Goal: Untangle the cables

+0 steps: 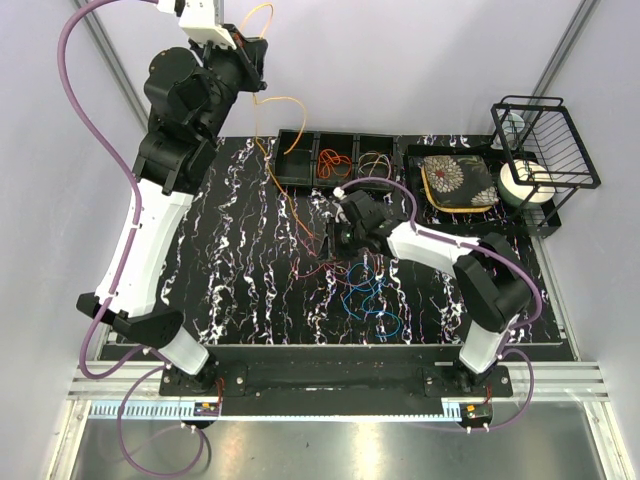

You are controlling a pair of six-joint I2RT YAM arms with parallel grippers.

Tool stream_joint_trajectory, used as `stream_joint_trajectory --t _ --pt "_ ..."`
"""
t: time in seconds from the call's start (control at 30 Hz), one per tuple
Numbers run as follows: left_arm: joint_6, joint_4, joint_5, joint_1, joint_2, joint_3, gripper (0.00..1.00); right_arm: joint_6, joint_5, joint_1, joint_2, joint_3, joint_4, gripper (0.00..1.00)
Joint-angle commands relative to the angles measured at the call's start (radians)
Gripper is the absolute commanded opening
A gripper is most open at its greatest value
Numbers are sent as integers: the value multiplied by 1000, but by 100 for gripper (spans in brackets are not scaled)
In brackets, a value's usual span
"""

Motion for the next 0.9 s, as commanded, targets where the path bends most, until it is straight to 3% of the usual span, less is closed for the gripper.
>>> stream_joint_trajectory --t 0.0,0.07,0.27,0.4,0.43,0.5,0.53,0.63,0.87 --pt "27 59 -27 3 -26 7 0 -6 83 9 -85 -37 -3 11" --pt "41 70 -32 3 -23 7 0 -6 149 8 -143 -68 -39 0" --pt "93 81 -62 5 -3 31 0 -12 303 5 -316 -175 -181 0" --pt "102 76 -70 5 7 41 0 16 291 5 -404 -224 -182 0" --pt "91 82 -64 5 4 30 0 14 266 5 -404 -226 -162 19" --pt "79 99 -56 5 -5 10 0 8 167 5 -381 -230 -72 41" --pt "68 104 -55 6 -6 -5 0 7 145 5 -366 -224 -47 58" --pt "58 105 -52 5 -11 -12 0 -15 99 11 -283 -151 16 69" --pt "56 101 -40 6 -14 -7 0 -70 64 14 -44 19 87 77"
